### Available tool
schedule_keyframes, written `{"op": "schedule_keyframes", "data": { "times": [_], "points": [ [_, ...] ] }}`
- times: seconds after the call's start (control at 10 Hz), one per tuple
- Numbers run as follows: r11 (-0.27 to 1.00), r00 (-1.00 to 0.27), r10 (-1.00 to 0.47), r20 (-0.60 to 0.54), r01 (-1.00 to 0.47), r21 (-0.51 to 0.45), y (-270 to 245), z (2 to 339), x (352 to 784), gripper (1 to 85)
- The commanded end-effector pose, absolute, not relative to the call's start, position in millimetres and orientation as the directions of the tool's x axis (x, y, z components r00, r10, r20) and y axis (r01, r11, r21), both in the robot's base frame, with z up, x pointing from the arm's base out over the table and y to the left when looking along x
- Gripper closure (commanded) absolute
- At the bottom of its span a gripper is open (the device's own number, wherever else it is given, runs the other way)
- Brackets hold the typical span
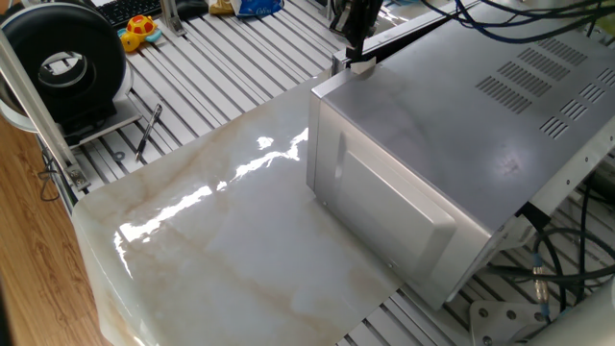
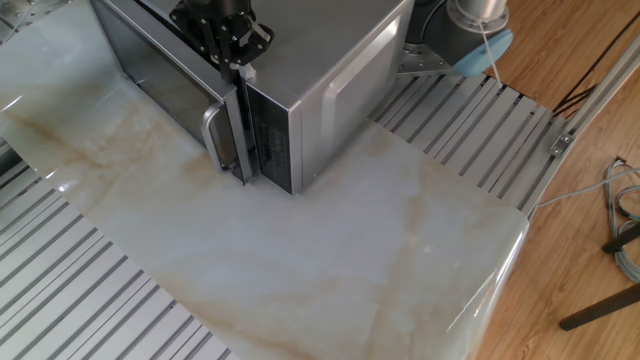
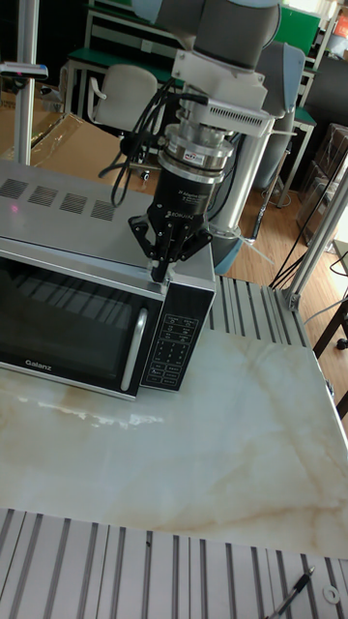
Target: Open the microwave door
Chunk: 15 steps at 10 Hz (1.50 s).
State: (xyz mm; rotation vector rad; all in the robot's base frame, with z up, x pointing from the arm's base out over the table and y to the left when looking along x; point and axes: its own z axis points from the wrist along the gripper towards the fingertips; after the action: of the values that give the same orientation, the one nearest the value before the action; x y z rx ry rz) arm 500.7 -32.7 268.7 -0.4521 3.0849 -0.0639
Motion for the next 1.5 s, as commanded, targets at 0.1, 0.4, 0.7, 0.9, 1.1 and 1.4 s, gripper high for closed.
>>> {"op": "schedule_keyframes", "data": {
  "times": [0.1,0.4,0.7,0.9,1.1,1.4],
  "points": [
    [0.954,-0.954,-0.299,-0.023,-0.298,-0.034,-35.5,266.2,497.3,84.3],
    [0.947,-0.948,-0.317,-0.016,-0.316,-0.053,-47.2,261.3,493.8,84.3],
    [0.948,-0.950,-0.313,0.003,-0.313,-0.063,-38.9,266.7,501.5,84.3],
    [0.942,-0.946,-0.323,0.018,-0.323,-0.086,-31.4,278.6,509.0,84.3],
    [0.941,-0.944,-0.330,0.013,-0.330,-0.073,-18.0,281.7,515.9,84.3],
    [0.942,-0.944,-0.328,0.021,-0.329,-0.064,-27.6,280.0,504.6,84.3]
  ]
}}
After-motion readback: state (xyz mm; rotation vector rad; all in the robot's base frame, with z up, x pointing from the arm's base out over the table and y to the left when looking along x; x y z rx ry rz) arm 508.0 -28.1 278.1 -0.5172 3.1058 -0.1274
